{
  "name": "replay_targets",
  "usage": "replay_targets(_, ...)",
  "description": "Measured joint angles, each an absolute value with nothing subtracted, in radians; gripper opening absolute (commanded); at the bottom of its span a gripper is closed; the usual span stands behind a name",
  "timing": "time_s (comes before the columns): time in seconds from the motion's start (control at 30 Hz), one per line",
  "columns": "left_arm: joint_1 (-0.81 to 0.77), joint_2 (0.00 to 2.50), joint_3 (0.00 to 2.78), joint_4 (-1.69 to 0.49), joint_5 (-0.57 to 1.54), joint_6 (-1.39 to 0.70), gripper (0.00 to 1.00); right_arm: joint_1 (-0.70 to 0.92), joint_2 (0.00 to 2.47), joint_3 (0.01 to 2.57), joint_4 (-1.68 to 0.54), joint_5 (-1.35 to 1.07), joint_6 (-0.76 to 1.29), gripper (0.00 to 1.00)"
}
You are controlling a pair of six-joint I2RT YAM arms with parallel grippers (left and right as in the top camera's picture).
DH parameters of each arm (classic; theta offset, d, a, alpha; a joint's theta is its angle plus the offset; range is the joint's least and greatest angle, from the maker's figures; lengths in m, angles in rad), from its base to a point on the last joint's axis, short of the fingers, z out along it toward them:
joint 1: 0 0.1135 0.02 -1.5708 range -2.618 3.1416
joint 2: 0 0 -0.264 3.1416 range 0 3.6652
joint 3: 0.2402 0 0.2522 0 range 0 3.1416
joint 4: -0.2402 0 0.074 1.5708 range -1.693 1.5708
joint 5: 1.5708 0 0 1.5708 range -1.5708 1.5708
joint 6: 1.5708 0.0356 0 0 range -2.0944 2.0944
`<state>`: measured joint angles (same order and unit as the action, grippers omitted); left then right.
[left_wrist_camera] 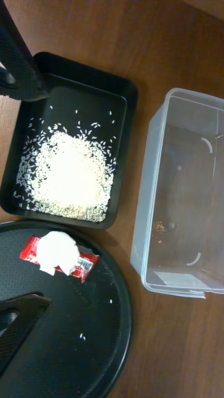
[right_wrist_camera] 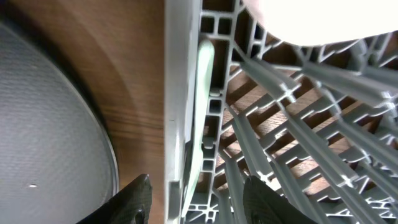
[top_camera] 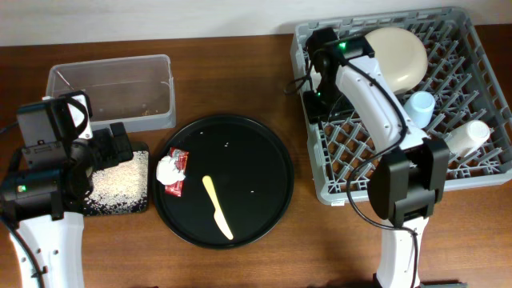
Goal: Sort waste into correct bins and load items into the dishwasher rack
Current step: 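Carry the green spoon to the rack and drop it in, then return the right gripper to the yellow spoon and grasp it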
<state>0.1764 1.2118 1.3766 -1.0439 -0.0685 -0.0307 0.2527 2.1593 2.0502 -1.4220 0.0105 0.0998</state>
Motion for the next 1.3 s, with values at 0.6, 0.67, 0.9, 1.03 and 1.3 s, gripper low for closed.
replay_targets(0.6, 0.176, 1.212, 1.377, -1.044, -0.068, -0.031, 0.99, 0.825, 2.165, 1.883, -1.166, -0.095, 0.217, 0.54)
replay_targets(0.67, 0.176, 1.212, 1.377, -1.044, -0.068, -0.031, 0.99, 0.850, 2.188, 1.851, -1.122, -0.090, 0.248, 0.55)
replay_targets(0.9, 0.176, 1.212, 1.377, -1.044, -0.068, -0.031, 0.99, 0.902, 2.292, 1.800, -1.034, -0.076, 0.319, 0.54)
replay_targets(1.03, 0.176, 1.212, 1.377, -1.044, -0.068, -0.031, 0.99, 0.903, 2.293, 1.801, -1.032, -0.077, 0.318, 0.47)
replay_targets(1.3, 0.176, 1.212, 1.377, -1.044, -0.068, -0.031, 0.99, 0.902, 2.295, 1.802, -1.040, -0.065, 0.315, 0.28)
